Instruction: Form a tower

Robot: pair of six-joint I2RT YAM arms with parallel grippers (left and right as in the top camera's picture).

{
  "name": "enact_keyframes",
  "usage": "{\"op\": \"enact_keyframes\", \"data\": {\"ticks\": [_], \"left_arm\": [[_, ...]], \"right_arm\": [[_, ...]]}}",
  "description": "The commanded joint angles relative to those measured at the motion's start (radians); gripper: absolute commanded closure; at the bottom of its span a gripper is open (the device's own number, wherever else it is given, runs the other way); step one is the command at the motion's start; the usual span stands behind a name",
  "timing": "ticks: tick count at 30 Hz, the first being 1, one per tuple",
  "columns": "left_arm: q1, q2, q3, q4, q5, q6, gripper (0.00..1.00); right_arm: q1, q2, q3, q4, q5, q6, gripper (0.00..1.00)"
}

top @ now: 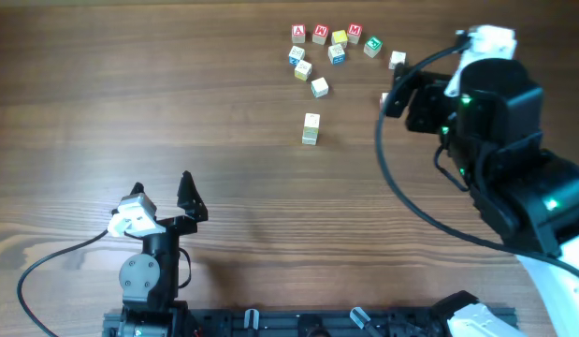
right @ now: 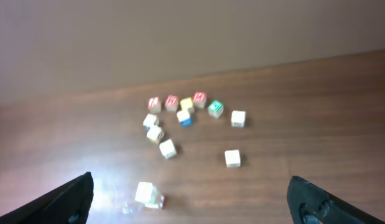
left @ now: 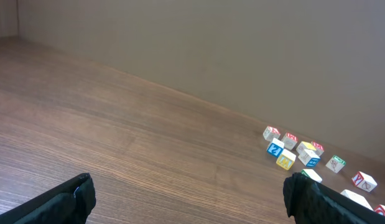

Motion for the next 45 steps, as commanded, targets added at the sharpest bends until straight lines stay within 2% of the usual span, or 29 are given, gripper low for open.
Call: {"op": "enact_keyframes", "data": {"ticks": [1,4,7,8,11,14,17,23,30,32,36,38,45], "left_arm": [[0.006,-0.002,-0.006,0.003,-0.006,0.019,0.0],[0.006,-0.002,-0.006,0.003,-0.006,0.019,0.0],[0.006,-0.002,-0.006,0.003,-0.006,0.019,0.0],[0.006,-0.002,-0.006,0.003,-0.006,0.019,0.0],[0.006,-0.002,-0.006,0.003,-0.006,0.019,0.0],[0.006,-0.002,-0.006,0.003,-0.006,0.019,0.0],[0.006,-0.002,-0.006,0.003,-0.006,0.019,0.0],[0.006,-0.002,-0.006,0.003,-0.006,0.019,0.0],[0.006,-0.002,-0.006,0.003,-0.006,0.019,0.0],[0.006,-0.002,-0.006,0.003,-0.006,0.019,0.0],[0.006,-0.002,-0.006,0.003,-0.006,0.019,0.0],[0.006,-0.002,-0.006,0.003,-0.006,0.019,0.0],[0.006,-0.002,-0.006,0.003,-0.006,0.019,0.0]], "right_arm": [[0.146,0.055,-0.006,0.023,0.063,-0.058,0.0],[0.352,0.156,-0.006,0.071,0.225,-0.084,0.0],[0.462,0.277,-0.006,0.144,0.296,-0.069,0.0],[0.475,0.323,-0.006,0.179,0.293,-0.026,0.01],[0.475,0.432,-0.006,0.24,0.229,0.09,0.01],[0.477,0.497,-0.006,0.325,0.186,0.103,0.0],[0.48,0.549,-0.006,0.313,0.187,0.191,0.0],[0.481,0.71,-0.006,0.413,0.166,0.203,0.0],[0.478,0.767,-0.006,0.418,0.159,0.214,0.0],[0.483,0.757,-0.001,0.425,0.148,0.229,0.0],[0.519,0.652,0.024,0.463,0.293,0.019,0.0],[0.513,0.568,0.024,0.442,0.372,0.01,0.0],[0.337,0.261,0.024,0.238,0.384,-0.082,0.0]]}}
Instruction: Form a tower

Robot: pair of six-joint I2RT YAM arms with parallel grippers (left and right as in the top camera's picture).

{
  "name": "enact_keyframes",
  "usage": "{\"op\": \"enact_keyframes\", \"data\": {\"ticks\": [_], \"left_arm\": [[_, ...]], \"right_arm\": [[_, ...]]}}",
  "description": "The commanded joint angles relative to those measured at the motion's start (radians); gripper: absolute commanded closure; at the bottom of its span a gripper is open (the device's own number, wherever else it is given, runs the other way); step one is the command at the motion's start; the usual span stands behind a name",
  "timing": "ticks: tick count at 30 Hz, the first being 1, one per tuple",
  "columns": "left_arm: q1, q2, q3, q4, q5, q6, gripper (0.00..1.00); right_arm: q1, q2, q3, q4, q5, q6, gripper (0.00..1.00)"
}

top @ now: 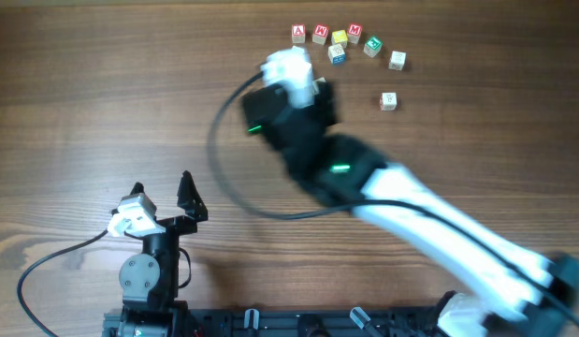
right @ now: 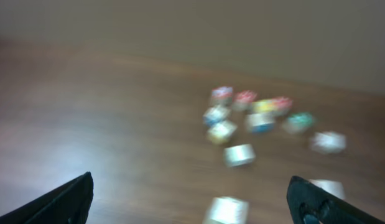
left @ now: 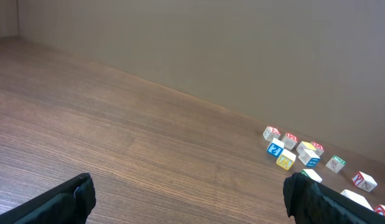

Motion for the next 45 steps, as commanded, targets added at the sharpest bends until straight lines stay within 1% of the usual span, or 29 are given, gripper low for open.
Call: {"op": "enact_keyframes", "data": {"ticks": [1,6,7,8,10,12,15,16,18,19,20,21,22,24,26,31,34,37,40,45], "left_arm": [[0.006,-0.002,-0.006,0.003,-0.006,0.019,0.0],[0.006,-0.002,-0.006,0.003,-0.006,0.019,0.0],[0.006,-0.002,-0.006,0.003,-0.006,0.019,0.0],[0.006,-0.002,-0.006,0.003,-0.006,0.019,0.0],[0.006,-0.002,-0.006,0.003,-0.006,0.019,0.0],[0.006,-0.002,-0.006,0.003,-0.006,0.019,0.0],[0.006,-0.002,-0.006,0.003,-0.006,0.019,0.0],[0.006,-0.002,-0.006,0.003,-0.006,0.019,0.0],[0.006,-0.002,-0.006,0.003,-0.006,0.019,0.0],[0.006,-0.002,-0.006,0.003,-0.006,0.019,0.0],[0.006,-0.002,-0.006,0.003,-0.006,0.019,0.0],[0.006,-0.002,-0.006,0.003,-0.006,0.019,0.0],[0.006,-0.002,-0.006,0.003,-0.006,0.019,0.0],[0.006,-0.002,-0.006,0.003,-0.006,0.019,0.0],[0.006,-0.002,-0.006,0.003,-0.006,0.019,0.0],[0.006,-0.002,-0.006,0.003,-0.006,0.019,0.0],[0.006,-0.002,-0.006,0.003,-0.006,0.019,0.0],[0.006,-0.002,-0.006,0.003,-0.006,0.019,0.0],[0.006,-0.002,-0.006,0.003,-0.006,0.019,0.0],[0.006,-0.002,-0.006,0.003,-0.006,0.019,0.0]], "right_arm": [[-0.107,-0.16,0.017,-0.094,0.046,-0.068,0.0],[-0.278,-0.34,0.013,-0.227,0.0,-0.2,0.0],[-0.329,-0.38,0.005,-0.238,-0.025,-0.198,0.0],[-0.377,-0.413,-0.008,-0.231,-0.063,-0.198,0.0],[-0.501,-0.496,-0.065,-0.156,-0.194,-0.2,0.0],[-0.629,-0.607,-0.183,-0.011,-0.363,-0.263,0.0],[-0.732,-0.795,-0.399,0.167,-0.523,-0.327,0.01],[-0.765,-0.9,-0.525,0.24,-0.537,-0.323,0.0],[-0.797,-1.049,-0.702,0.34,-0.537,-0.321,0.0],[-0.818,-1.159,-0.825,0.409,-0.537,-0.304,0.0],[-0.836,-1.234,-0.901,0.454,-0.538,-0.285,0.0],[-0.877,-1.381,-1.031,0.522,-0.541,-0.23,0.0],[-0.901,-1.464,-1.096,0.543,-0.555,-0.209,0.0],[-0.937,-1.561,-1.176,0.55,-0.589,-0.176,0.0],[-0.959,-1.55,-1.221,0.564,-0.593,-0.132,0.0],[-0.959,-1.559,-1.327,0.565,-0.578,-0.139,0.0],[-0.959,-1.559,-1.422,0.619,-0.592,-0.136,0.0],[-0.958,-1.56,-1.477,0.652,-0.592,-0.135,0.0],[-0.958,-1.555,-1.503,0.584,-0.601,-0.142,0.0],[-0.958,-1.531,-1.503,0.583,-0.6,-0.14,0.0]]}}
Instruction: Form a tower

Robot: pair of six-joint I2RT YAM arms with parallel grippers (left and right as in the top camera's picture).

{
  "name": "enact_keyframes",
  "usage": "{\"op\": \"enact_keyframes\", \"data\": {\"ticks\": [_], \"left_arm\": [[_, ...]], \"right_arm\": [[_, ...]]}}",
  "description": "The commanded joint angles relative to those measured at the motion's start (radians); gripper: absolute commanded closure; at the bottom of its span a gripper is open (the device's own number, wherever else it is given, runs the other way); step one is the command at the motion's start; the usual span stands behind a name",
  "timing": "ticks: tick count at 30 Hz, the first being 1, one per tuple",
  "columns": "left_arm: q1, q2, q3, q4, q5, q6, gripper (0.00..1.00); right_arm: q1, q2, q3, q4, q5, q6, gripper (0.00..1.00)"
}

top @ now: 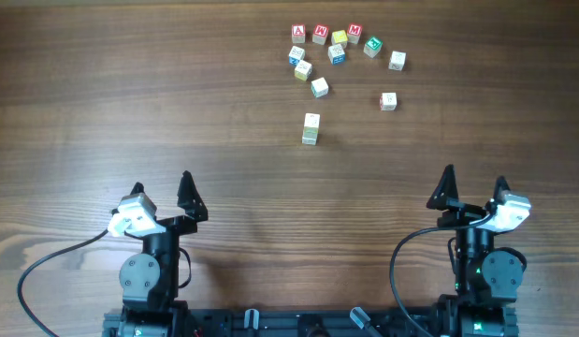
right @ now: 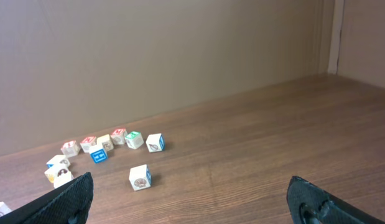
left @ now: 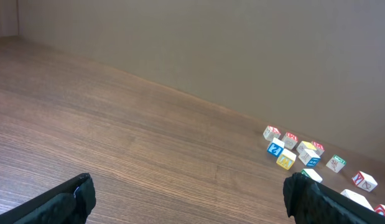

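A short tower (top: 311,128) of two pale blocks stands in the middle of the table's far half. Several loose letter blocks (top: 331,45) lie scattered behind it, and a single block (top: 388,100) lies to their right. My left gripper (top: 162,183) rests open at the near left edge, far from the blocks. My right gripper (top: 473,178) rests open at the near right edge. In the left wrist view the open gripper (left: 192,199) holds nothing, with the blocks (left: 290,147) far off. The right gripper (right: 191,199) is also empty, with the single block (right: 140,177) ahead.
The wooden table (top: 130,94) carries only the blocks. A brown wall (right: 180,56) stands behind its far edge. Black cables (top: 46,267) loop by each arm's base at the near edge.
My right arm, which stretched over the blocks and hid the tower in the overhead view, now sits at the near right edge, still open. The blocks and the left gripper have not moved.
At first my right gripper hung open at the far right beside the blocks, with the two-block tower standing. Then the arm reached left across the cluster. Now it sits at the near edge, and the tower and loose blocks lie as before.
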Motion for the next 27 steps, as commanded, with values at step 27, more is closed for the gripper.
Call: {"op": "enact_keyframes", "data": {"ticks": [27], "left_arm": [[0.006,-0.008,-0.006,-0.017,0.182,0.21,0.0]], "right_arm": [[-0.004,0.008,-0.001,0.005,-0.02,0.007,0.0]]}}
